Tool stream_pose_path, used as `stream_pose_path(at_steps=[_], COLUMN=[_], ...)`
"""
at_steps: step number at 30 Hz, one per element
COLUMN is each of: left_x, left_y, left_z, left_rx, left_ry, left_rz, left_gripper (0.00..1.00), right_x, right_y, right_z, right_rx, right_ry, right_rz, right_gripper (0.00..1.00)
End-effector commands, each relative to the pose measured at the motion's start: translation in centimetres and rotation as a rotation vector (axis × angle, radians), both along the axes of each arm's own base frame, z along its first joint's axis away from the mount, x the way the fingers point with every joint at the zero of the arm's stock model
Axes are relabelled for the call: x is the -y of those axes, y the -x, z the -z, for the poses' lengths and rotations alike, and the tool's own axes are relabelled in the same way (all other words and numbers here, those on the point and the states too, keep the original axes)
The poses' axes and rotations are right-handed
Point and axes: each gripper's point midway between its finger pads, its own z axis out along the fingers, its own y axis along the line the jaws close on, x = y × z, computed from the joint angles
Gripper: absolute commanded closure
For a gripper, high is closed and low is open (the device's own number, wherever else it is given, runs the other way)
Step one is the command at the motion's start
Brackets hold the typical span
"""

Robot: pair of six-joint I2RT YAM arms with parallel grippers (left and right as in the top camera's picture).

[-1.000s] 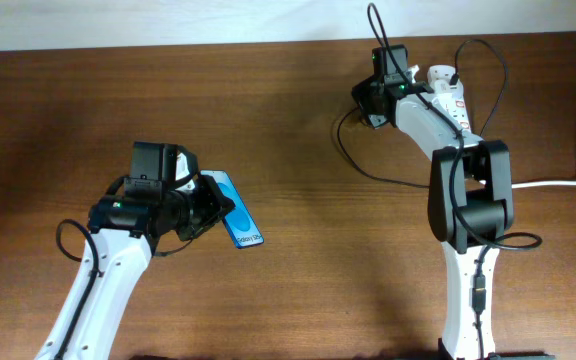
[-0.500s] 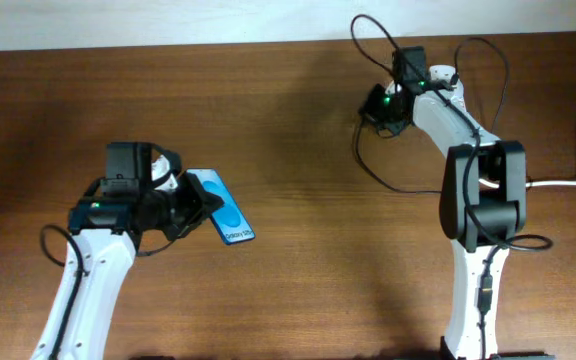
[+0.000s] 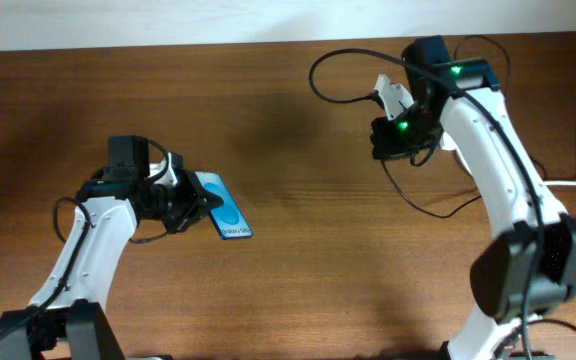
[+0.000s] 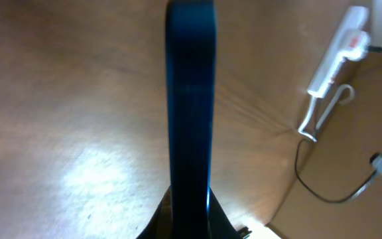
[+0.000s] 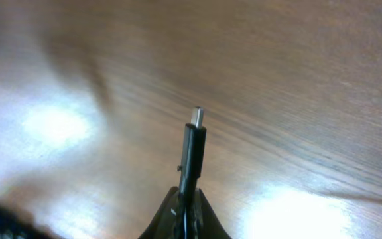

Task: Plug charger to phone and switch on socket
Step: 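Carry the plug with the right gripper toward the phone's bottom port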

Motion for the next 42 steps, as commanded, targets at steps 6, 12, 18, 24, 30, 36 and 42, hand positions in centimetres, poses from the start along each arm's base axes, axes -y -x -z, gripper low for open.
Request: stream_pose_path(at_steps=[6, 12, 18, 24, 30, 36, 42], left_x=[4.6, 3.3, 2.1, 3.4, 2.6, -1.7, -1.4], left_y=[-4.1, -5.9, -7.9, -8.6, -9.0, -10.0, -9.0], left_z=[-11.5, -13.3, -14.7, -14.0, -14.1, -14.5, -12.5], left_rx=[0.650, 0.654, 0.580, 0.559, 0.574, 0.614, 0.459], left_ry=[0.361, 0.395, 0.437, 0.395, 0.385, 0.360, 0.388], left_rz=[0.357, 0.265, 0.102, 0.062, 0.041, -0.045, -0.088], left_gripper=[1.00, 1.00, 1.00, 1.00, 1.00, 1.00, 1.00], right_x=[-6.8, -9.1, -9.9, -11.4, -9.6, -8.2, -14.0], right_y=[9.9, 12.6, 12.4, 10.5, 1.3, 1.7, 8.5], right_z=[-12.6, -10.9, -7.4, -4.9, 1.5, 4.1, 4.4], right_rx=[0.098, 0.036, 0.115, 0.006, 0.075, 0.041, 0.033], right_ry=[-0.563, -0.925, -1.192, -1.145, -0.713, -0.552, -0.530], right_rz=[-0.355, -0.419, -0.390, -0.355, 0.025, 0.101, -0.298], right_gripper=[0.96, 0.95, 0.95, 0.96, 0.96, 0.96, 0.96])
